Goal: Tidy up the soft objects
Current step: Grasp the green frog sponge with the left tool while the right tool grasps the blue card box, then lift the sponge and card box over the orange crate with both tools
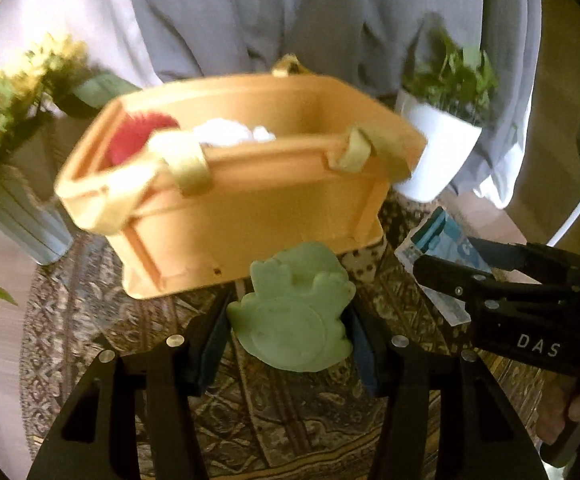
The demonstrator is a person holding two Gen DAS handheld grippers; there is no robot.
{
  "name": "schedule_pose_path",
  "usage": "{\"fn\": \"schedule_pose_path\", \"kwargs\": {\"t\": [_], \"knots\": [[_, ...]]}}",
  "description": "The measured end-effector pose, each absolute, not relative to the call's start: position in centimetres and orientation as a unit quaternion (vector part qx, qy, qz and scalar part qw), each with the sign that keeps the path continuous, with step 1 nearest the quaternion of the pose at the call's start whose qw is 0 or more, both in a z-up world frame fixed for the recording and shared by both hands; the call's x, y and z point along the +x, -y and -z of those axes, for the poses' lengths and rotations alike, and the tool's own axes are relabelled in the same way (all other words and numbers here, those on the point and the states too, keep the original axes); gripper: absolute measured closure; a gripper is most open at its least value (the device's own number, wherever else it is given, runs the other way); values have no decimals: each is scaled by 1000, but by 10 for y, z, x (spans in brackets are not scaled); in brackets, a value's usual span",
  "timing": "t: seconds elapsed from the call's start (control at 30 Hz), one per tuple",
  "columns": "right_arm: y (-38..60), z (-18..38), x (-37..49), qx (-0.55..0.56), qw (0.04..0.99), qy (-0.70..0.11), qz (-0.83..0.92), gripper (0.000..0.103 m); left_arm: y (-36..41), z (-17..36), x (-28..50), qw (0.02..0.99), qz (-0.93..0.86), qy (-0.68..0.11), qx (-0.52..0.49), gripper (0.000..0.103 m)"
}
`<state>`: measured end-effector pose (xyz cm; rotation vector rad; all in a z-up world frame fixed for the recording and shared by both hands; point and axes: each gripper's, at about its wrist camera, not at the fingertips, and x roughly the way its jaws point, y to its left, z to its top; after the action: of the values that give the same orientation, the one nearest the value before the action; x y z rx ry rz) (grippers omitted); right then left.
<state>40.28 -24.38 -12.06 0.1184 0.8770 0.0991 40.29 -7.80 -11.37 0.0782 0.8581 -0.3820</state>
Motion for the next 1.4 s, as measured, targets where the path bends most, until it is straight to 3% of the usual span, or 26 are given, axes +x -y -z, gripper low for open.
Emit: {"fn": "schedule_pose_path", "kwargs": {"t": [0.67, 1.4], "knots": [[211, 34, 389, 37, 949, -303, -79, 41, 47, 29, 393, 938, 151, -310, 18, 48], [205, -7, 437, 29, 966, -243, -89, 41, 44, -8, 454, 955, 134, -265, 22, 48]]}}
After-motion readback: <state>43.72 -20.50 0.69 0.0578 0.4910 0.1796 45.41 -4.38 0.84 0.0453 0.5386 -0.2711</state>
